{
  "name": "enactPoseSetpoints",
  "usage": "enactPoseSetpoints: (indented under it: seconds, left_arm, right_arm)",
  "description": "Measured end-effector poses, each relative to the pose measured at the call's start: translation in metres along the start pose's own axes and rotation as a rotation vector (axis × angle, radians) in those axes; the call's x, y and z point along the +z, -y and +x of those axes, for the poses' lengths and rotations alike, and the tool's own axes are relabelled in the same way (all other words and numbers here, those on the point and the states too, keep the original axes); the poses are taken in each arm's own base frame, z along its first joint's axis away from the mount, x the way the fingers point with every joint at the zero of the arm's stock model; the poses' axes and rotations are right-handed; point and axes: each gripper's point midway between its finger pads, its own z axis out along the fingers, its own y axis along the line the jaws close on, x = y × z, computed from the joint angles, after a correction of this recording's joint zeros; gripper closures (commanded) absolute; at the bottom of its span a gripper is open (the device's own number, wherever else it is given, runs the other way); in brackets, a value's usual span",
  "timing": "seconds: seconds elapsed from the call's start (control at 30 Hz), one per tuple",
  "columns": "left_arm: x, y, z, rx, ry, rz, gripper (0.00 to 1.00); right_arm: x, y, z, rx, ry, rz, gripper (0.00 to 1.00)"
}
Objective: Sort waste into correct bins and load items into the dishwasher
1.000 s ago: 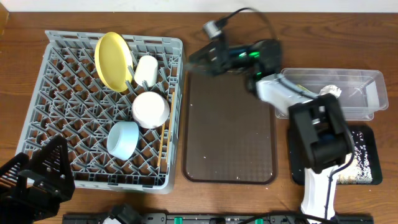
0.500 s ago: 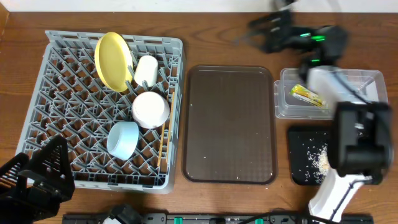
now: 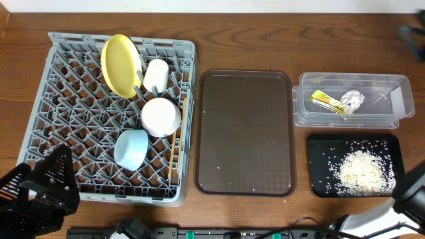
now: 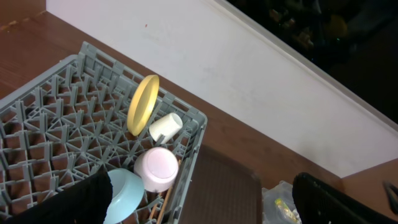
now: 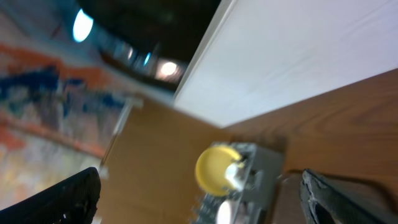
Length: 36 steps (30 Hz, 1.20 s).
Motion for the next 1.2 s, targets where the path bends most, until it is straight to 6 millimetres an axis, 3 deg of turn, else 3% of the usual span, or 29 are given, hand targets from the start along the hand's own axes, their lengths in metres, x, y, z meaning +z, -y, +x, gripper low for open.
enactPoseSetpoints:
  seconds: [0.03, 0.2, 0.33, 0.43, 0.57, 0.73, 0.93, 1.0, 1.2]
  left_arm:
    - [0.000, 0.000, 0.000, 0.000, 0.000, 0.000, 0.06]
    - [0.000, 0.000, 0.000, 0.000, 0.000, 0.000, 0.06]
    - [0.000, 0.000, 0.000, 0.000, 0.000, 0.000, 0.06]
    - [0.000, 0.000, 0.000, 0.000, 0.000, 0.000, 0.06]
    - [0.000, 0.000, 0.000, 0.000, 0.000, 0.000, 0.06]
    - [0.000, 0.000, 0.000, 0.000, 0.000, 0.000, 0.06]
    - [0.000, 0.000, 0.000, 0.000, 0.000, 0.000, 0.06]
    - [0.000, 0.000, 0.000, 0.000, 0.000, 0.000, 0.06]
    - [0.000, 0.000, 0.000, 0.000, 0.000, 0.000, 0.06]
  right_arm:
    - [-0.021, 0.003, -0.007, -0.001, 0.039, 0.023, 0.01]
    - [-0.072, -0.001, -0.020, -0.032, 0.142, 0.075, 0.01]
    - [-0.088, -0.046, -0.011, -0.195, 0.174, 0.109, 0.01]
    - [-0.078, -0.105, 0.008, -0.259, 0.168, 0.113, 0.01]
    - [-0.063, -0.200, 0.042, -0.390, 0.158, 0.120, 0.01]
    - [-0.041, -0.311, 0.101, -0.590, 0.143, 0.131, 0.01]
    - [-0.020, -0.397, 0.172, -0.799, 0.129, 0.145, 0.01]
    - [-0.016, -0.416, 0.190, -0.859, 0.136, 0.156, 0.01]
    - [-0.007, -0.456, 0.214, -1.050, 0.241, 0.134, 0.01]
